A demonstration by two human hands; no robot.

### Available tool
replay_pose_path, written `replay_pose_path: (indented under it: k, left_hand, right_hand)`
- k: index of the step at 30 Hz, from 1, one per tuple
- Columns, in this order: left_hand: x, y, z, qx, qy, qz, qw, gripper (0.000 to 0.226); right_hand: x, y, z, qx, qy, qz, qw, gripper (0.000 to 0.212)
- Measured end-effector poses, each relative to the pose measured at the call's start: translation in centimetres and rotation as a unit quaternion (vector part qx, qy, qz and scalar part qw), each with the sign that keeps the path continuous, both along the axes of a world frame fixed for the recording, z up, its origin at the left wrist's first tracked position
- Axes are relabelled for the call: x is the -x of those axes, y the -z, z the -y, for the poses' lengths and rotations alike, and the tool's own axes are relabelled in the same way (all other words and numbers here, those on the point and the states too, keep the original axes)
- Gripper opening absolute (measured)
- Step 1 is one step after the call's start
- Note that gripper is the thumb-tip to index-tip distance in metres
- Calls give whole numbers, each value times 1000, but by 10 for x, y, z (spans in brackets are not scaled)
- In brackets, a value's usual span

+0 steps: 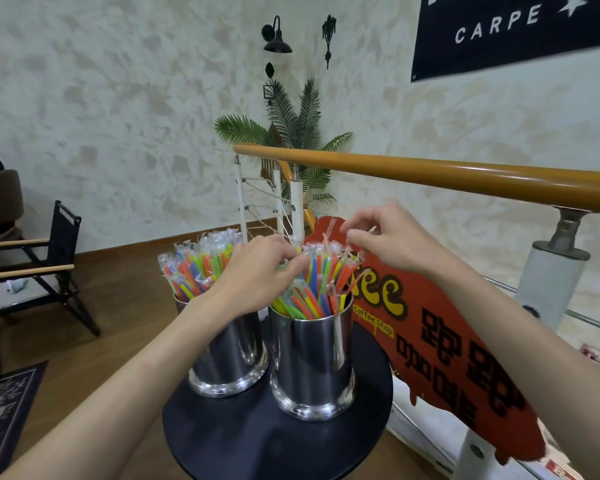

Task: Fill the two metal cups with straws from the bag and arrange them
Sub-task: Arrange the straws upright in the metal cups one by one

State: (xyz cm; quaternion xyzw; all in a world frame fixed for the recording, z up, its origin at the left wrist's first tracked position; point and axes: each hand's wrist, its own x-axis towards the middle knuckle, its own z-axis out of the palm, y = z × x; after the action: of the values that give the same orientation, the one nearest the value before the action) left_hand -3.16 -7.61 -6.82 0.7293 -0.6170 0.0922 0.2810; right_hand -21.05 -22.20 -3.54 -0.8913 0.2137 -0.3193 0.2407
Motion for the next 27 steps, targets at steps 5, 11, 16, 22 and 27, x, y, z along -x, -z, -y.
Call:
replay_pose_path:
  k: [5,11,16,22,27]
  left_hand:
    - [10,-5,-14,150,26,-15,988,46]
    - [39,5,-16,47,5,148,988,78]
    - [45,33,4,46,-52,177,982,69]
    - [36,38,7,205,-67,139,967,25]
    - [29,34,5,214,-96,160,959,37]
  right_hand:
    - [12,7,10,14,40,-31,999,16]
    - [15,13,19,-20,23,-140,990,23]
    - [9,27,20,-74,-25,-148,986,20]
    - [11,43,25,-134,-86,-107,981,40]
    - [13,49,23,-139,-132,-91,977,43]
